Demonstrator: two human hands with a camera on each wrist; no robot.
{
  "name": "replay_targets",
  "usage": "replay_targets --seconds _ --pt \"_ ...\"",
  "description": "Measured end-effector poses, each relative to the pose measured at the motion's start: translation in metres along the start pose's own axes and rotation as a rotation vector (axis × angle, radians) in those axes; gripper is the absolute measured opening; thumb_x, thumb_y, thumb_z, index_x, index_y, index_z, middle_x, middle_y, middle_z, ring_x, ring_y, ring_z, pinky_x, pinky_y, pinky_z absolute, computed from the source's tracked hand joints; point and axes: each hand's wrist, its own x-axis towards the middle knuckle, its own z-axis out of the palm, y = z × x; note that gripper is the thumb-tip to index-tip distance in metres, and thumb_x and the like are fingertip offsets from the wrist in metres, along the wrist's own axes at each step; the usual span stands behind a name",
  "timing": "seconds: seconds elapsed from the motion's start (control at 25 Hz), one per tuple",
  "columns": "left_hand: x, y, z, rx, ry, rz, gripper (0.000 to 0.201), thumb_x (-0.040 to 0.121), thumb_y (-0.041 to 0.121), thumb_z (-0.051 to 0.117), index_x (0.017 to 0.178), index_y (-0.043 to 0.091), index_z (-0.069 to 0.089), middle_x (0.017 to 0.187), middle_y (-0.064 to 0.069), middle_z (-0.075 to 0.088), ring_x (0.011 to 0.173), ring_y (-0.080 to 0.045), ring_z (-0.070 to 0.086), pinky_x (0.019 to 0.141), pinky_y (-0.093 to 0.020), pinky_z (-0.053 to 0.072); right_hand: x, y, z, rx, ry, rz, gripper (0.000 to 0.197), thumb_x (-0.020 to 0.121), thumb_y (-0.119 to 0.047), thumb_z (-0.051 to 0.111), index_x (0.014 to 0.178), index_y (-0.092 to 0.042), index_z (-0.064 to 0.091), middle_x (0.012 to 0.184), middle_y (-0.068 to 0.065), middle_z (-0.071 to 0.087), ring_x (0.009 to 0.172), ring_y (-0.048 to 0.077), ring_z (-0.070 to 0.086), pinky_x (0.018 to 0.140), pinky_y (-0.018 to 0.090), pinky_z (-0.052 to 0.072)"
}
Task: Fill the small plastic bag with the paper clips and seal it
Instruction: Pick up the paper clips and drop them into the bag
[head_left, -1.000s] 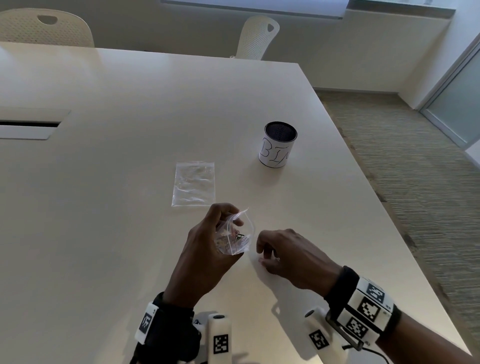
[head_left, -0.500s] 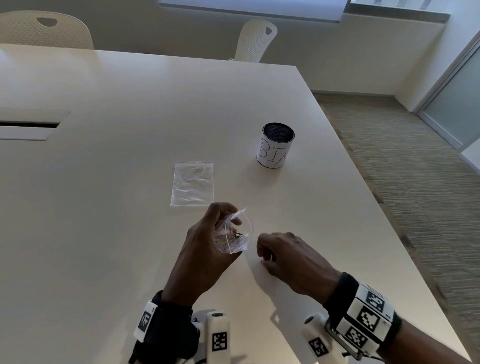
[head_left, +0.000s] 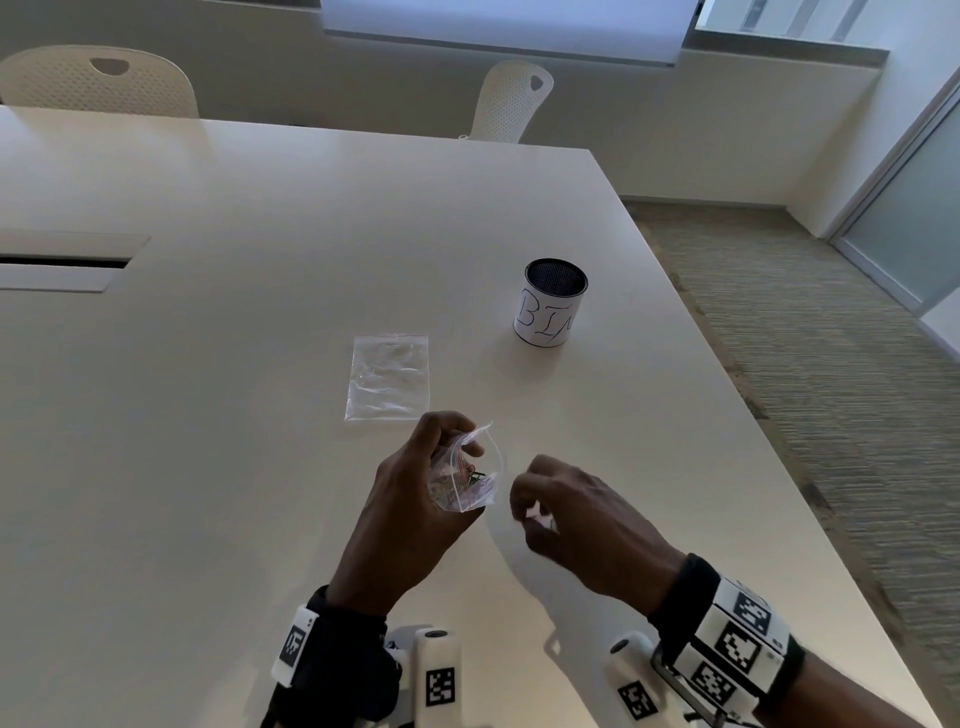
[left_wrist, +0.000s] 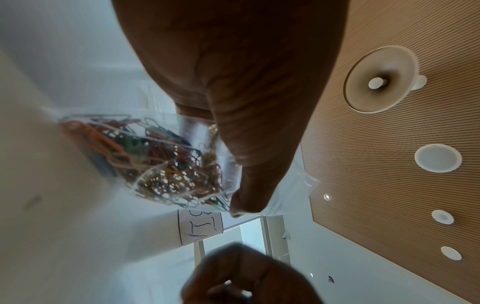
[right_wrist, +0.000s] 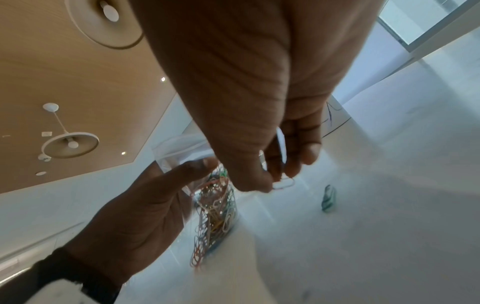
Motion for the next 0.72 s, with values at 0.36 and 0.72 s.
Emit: replay_targets --seconds 0.36,0.72 --pt "0.000 0.000 0.000 0.016 -0.002 -0.023 0.055 0.079 0.011 0.088 0.119 0.029 0.056 0.102 0.020 0.071 0.092 -0.007 0.071 0.072 -0.009 0.050 0.006 -0.030 -0.012 0.443 0.577 -0.235 0.007 0.091 -0.001 0.077 0.094 -0.007 0.079 0.097 -0.004 0.078 0.088 0.007 0.074 0.081 0.022 0.058" --pt "0.000 -0.001 0.001 0.007 0.000 0.005 0.053 0.079 0.011 0.090 0.118 0.024 0.057 0.104 0.012 0.073 0.093 -0.014 0.072 0.076 -0.014 0.054 -0.011 0.037 -0.018 0.143 0.037 0.071 0.019 0.091 -0.021 0.079 0.109 -0.025 0.078 0.102 -0.014 0.071 0.087 0.004 0.071 0.081 0.030 0.060"
